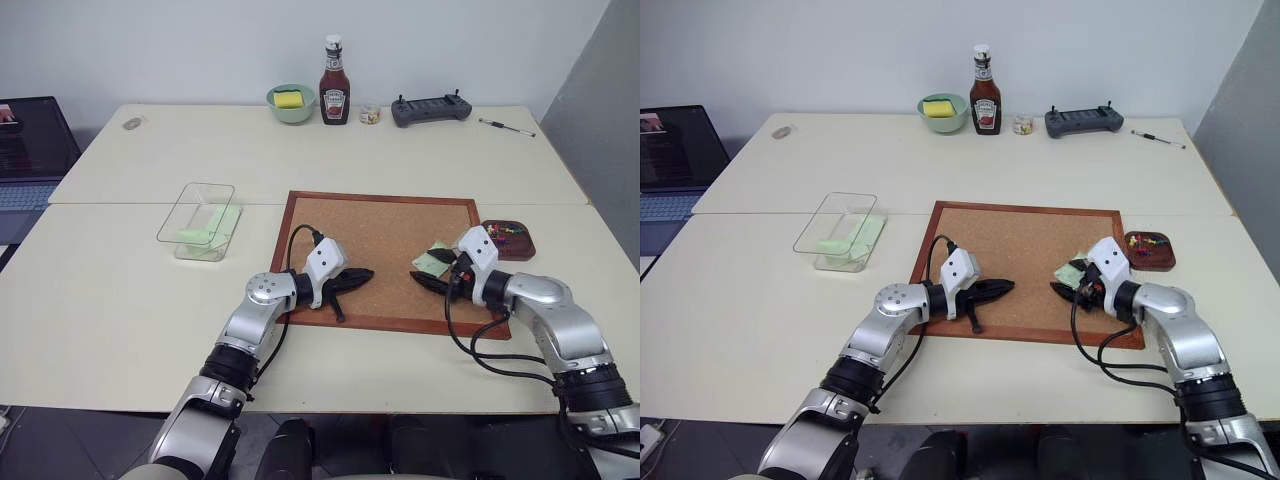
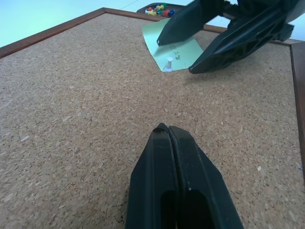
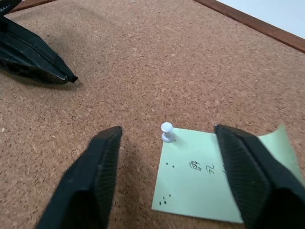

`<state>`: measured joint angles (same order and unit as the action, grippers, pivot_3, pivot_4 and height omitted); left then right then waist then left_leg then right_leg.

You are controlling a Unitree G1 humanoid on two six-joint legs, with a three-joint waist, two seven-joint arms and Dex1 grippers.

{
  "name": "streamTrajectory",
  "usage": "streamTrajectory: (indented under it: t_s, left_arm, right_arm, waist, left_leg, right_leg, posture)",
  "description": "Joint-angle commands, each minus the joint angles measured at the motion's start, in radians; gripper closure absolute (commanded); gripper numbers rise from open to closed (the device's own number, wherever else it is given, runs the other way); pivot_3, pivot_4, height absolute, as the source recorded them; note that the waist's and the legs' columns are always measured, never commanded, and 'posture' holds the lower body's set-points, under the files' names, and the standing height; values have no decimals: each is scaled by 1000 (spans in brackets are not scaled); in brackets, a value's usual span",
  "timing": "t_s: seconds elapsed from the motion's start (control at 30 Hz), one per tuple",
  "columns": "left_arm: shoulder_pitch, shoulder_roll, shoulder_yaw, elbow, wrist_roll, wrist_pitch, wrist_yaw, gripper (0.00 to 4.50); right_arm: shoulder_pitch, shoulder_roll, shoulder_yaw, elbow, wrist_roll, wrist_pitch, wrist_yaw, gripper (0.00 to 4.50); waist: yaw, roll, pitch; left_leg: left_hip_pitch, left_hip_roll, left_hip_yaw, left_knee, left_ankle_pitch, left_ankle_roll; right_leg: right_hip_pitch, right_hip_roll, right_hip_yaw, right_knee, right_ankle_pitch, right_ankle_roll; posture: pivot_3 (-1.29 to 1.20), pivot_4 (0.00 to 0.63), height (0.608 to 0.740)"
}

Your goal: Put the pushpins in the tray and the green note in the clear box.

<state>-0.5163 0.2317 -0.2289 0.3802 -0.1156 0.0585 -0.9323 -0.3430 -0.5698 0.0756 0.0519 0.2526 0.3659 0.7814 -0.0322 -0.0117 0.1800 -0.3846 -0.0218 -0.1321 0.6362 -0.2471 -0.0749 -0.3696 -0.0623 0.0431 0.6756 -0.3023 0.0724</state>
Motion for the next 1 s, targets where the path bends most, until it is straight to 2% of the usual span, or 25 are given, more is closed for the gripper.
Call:
streamTrajectory:
  t_s: [0.03, 0.33, 0.4, 1.0]
  left_arm:
    - [18, -1, -15, 5, 8, 14, -2, 4500]
    - [23, -1, -14, 0, 7, 15, 3, 4500]
    - [23, -1, -13, 1, 8, 14, 4, 4500]
    - [25, -1, -13, -4, 5, 21, 3, 4500]
  right_arm:
    - [-34, 12, 1, 12, -19, -43, 8, 2281]
    - [-50, 25, 1, 44, -43, -63, 14, 4197]
    - [-52, 23, 0, 47, -45, -67, 16, 4492]
    - [-71, 13, -40, -101, 40, 11, 65, 4492]
  waist:
    - [0, 0, 0]
    - [0, 0, 0]
    - [0, 0, 0]
    - [0, 0, 0]
  left_leg:
    - [0, 0, 0, 0, 0, 0]
    - [0, 0, 0, 0, 0, 0]
    - [0, 0, 0, 0, 0, 0]
    - [0, 0, 0, 0, 0, 0]
  right_leg:
    - [0, 0, 0, 0, 0, 0]
    - [0, 0, 0, 0, 0, 0]
    - [0, 0, 0, 0, 0, 0]
    - [0, 0, 0, 0, 0, 0]
  posture:
    - [0, 150, 740]
    - [0, 150, 740]
    - [0, 150, 740]
    - [0, 150, 740]
